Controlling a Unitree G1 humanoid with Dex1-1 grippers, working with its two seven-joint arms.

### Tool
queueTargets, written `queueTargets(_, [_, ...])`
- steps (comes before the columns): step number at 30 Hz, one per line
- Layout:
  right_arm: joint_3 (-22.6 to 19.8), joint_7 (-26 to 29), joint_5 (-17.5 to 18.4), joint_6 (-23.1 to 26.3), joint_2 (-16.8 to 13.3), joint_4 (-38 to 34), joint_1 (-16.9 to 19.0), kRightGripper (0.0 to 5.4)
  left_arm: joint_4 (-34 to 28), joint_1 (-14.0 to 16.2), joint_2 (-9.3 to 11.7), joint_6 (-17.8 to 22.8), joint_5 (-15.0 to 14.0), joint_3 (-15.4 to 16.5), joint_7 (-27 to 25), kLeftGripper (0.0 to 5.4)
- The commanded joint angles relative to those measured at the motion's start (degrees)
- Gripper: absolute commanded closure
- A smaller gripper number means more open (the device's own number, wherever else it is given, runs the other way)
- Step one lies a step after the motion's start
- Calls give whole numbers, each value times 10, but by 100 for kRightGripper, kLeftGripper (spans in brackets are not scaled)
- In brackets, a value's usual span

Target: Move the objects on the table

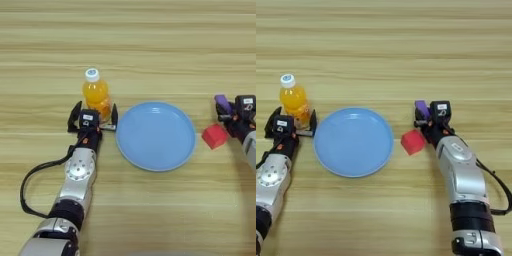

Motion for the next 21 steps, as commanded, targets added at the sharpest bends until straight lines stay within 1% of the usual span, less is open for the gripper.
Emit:
queueTargets(1, [5, 5, 0, -9, -5, 15, -13, 398, -1, 4, -2, 0, 3, 0, 3, 0])
queueTargets(11, [8, 4, 1, -10, -6, 18, -13, 398, -3, 5, -3, 0, 3, 0, 3, 0])
queueTargets(13, [8, 4, 1, -10, -6, 17, -13, 362, -4, 5, -3, 1, 2, 0, 3, 0])
queueTargets(15, [7, 4, 2, -10, -7, 17, -14, 352, -4, 4, -2, 1, 2, 0, 3, 0])
queueTargets(21, [4, 2, 2, -11, -8, 20, -15, 282, -3, 4, -2, 0, 3, 0, 3, 0])
